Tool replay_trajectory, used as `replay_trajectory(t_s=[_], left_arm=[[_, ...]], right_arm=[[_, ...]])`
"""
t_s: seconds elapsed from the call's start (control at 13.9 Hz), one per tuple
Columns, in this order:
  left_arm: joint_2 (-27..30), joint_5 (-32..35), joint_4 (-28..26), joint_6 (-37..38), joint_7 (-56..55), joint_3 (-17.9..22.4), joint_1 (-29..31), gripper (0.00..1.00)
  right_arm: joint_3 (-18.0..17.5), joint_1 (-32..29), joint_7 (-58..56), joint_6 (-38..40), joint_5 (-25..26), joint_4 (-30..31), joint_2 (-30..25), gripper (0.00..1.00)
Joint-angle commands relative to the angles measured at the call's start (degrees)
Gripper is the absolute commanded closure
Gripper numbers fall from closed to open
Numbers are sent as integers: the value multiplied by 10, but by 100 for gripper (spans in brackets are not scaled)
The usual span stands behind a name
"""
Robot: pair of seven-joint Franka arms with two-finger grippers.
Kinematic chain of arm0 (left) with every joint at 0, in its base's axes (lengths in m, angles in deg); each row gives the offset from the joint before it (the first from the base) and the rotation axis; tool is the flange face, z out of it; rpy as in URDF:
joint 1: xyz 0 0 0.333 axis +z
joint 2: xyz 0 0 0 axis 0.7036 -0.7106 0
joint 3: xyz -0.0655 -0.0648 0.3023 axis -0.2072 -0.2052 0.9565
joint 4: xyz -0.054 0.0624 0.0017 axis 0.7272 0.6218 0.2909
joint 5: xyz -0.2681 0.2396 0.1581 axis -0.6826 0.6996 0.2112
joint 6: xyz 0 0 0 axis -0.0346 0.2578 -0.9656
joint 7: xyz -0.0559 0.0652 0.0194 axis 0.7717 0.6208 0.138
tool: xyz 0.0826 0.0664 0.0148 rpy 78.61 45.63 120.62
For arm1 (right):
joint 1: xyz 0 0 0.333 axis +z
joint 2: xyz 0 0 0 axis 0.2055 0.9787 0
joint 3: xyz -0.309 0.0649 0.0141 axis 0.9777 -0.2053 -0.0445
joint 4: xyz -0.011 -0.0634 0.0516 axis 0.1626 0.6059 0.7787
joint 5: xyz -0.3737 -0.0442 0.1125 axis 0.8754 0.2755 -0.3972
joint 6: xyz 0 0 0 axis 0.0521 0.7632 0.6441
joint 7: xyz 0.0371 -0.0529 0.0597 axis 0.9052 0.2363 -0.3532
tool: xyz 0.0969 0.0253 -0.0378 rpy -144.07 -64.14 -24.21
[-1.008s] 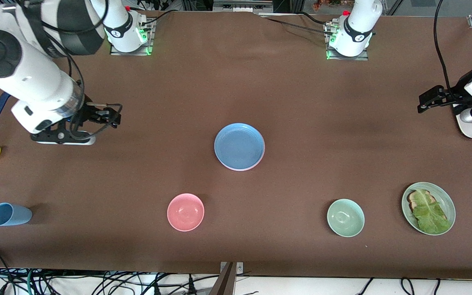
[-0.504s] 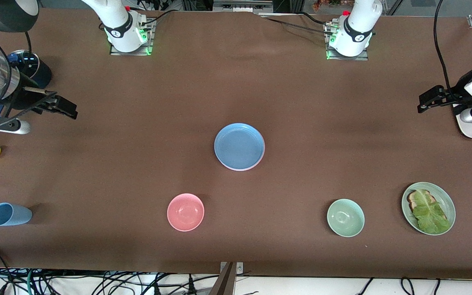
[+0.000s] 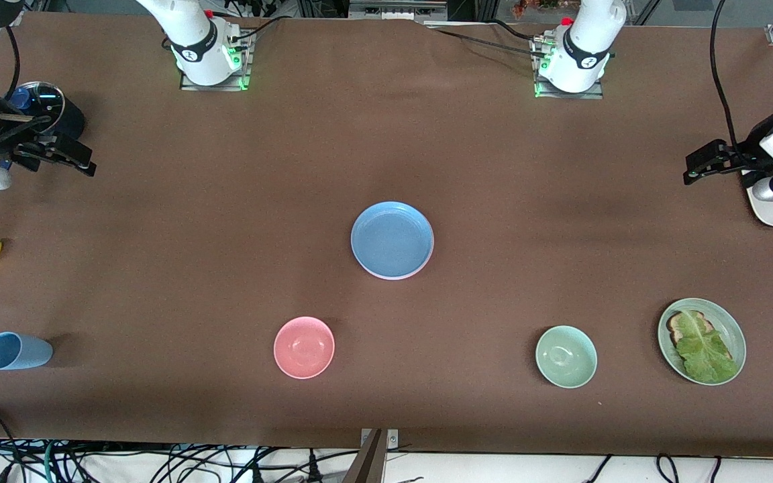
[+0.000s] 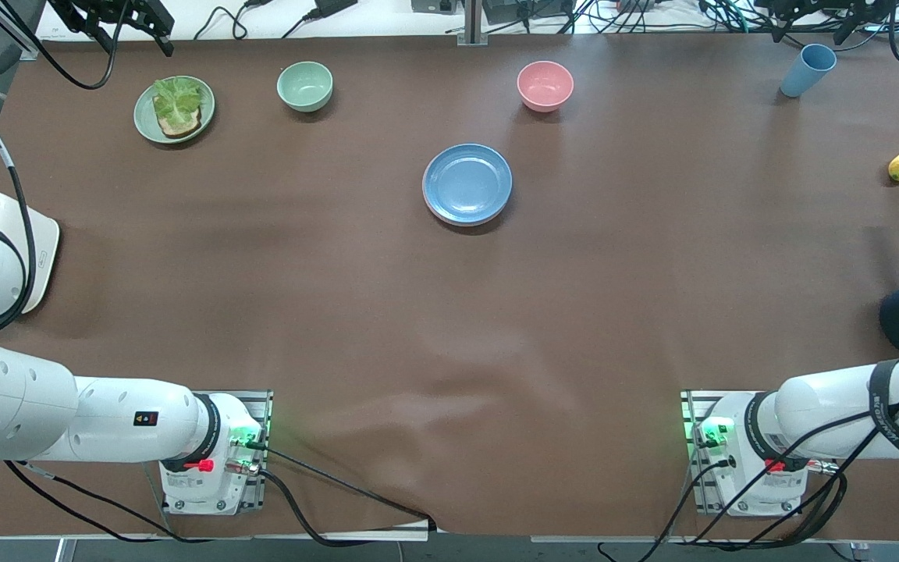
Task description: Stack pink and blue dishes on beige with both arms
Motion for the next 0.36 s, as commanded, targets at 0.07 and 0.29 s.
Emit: replay_trajectory(t_s=[0.07,0.29], left_arm=[[-1,-8,8,16,9,0,0,0],[-1,-8,7,16,9,-1,0,0]], right_arm=[[-10,-7,33,-1,-9,2,-9,0],[-10,-7,36,-1,-9,2,-9,0]])
